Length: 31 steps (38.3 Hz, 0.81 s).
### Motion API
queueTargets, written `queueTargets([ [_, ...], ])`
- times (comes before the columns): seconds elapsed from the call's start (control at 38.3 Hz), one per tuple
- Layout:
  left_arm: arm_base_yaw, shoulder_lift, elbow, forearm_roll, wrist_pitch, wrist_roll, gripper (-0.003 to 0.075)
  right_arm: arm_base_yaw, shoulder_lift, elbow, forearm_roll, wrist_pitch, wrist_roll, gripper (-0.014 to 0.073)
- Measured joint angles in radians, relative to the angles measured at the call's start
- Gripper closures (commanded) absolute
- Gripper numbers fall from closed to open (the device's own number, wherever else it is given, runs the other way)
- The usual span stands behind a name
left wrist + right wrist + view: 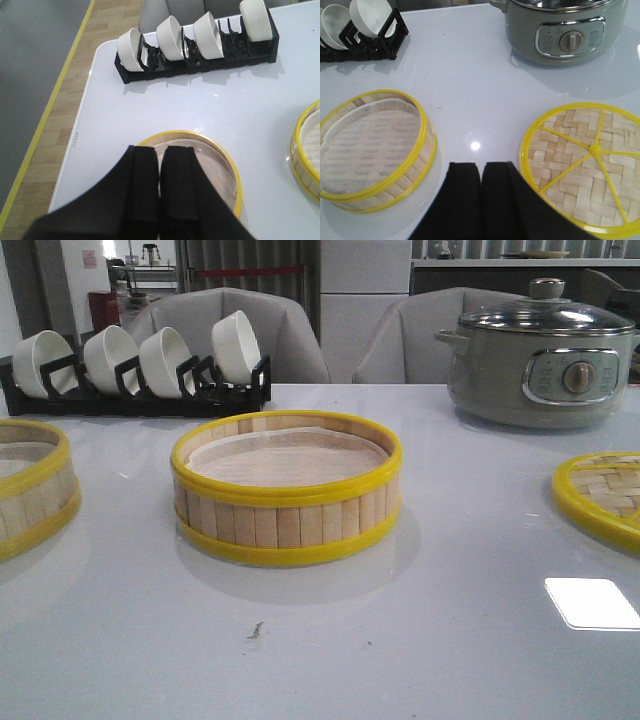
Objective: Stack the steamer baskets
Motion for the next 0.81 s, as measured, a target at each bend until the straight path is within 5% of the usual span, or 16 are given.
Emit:
queueTargets([
  [0.16, 0.0, 0.0, 0.0, -0.059, 0.002, 0.017, 0.0632, 0.0, 0.038, -0.014, 0.01, 0.064, 0.002, 0.0526],
  [0.34, 0.0, 0.008, 0.0, -0.169, 0.005, 0.072, 0.0617, 0.0, 0.101, -0.036, -0.037, 0.166, 0.001, 0.0207],
  [0.55, 0.0, 0.026, 0.0, -0.204, 0.0, 0.107, 0.0297, 0.0, 0.101, -0.036, -0.046, 0.139, 0.001, 0.0223],
  [0.81, 0.0, 0.213, 0.0, -0.248, 0.0, 0.113, 0.0319, 0.0, 0.101, -0.036, -0.046, 0.114, -0.002, 0.0223],
])
